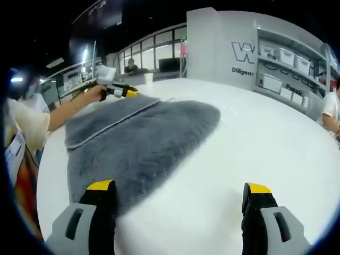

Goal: Open the folded towel by lifting each exposed corner and separating the folded layers until the towel lies flat within the target outline without major curled edges

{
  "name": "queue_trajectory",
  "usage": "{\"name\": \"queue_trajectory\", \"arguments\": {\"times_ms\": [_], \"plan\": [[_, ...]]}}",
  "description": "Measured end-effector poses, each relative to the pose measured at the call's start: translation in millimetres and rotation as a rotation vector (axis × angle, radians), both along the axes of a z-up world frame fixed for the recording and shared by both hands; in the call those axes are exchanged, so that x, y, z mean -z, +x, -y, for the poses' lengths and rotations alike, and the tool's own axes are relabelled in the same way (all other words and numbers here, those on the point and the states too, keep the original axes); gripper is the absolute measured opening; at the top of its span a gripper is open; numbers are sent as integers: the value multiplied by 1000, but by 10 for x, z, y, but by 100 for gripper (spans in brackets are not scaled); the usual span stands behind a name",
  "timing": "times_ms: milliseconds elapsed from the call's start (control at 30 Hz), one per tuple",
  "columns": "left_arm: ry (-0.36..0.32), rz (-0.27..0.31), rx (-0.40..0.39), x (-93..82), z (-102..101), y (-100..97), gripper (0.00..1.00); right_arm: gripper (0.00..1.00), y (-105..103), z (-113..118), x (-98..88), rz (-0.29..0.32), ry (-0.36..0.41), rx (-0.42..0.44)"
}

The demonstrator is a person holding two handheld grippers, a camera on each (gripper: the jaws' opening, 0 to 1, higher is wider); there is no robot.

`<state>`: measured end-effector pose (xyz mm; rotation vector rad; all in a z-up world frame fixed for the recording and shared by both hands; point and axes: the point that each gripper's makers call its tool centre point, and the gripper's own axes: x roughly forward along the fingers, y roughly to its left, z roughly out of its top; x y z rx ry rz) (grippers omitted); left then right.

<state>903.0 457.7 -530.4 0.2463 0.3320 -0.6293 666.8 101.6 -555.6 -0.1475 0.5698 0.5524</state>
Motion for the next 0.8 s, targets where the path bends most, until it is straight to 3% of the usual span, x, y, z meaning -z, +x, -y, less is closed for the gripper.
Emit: {"name": "queue_trajectory", "arguments": {"times_ms": [167,367,433,533,800], "plan": [[-103,-1,117,-168,177,-237,76,99,-5,-2,-10,4,3,1],[-147,-48,213,-269,269,-617,96,99,-8,-7,-6,3,6,3],[-179,-82,244,-276,282,-742,96,99,-8,-8,-9,4,5,4],[-205,-88,250,-301,243,-819,99,99,-2,-15,-32,10,11,7],[-183,-91,310,-271,212,-1198,100,99,-22,-211,-127,46,33,-14]]}}
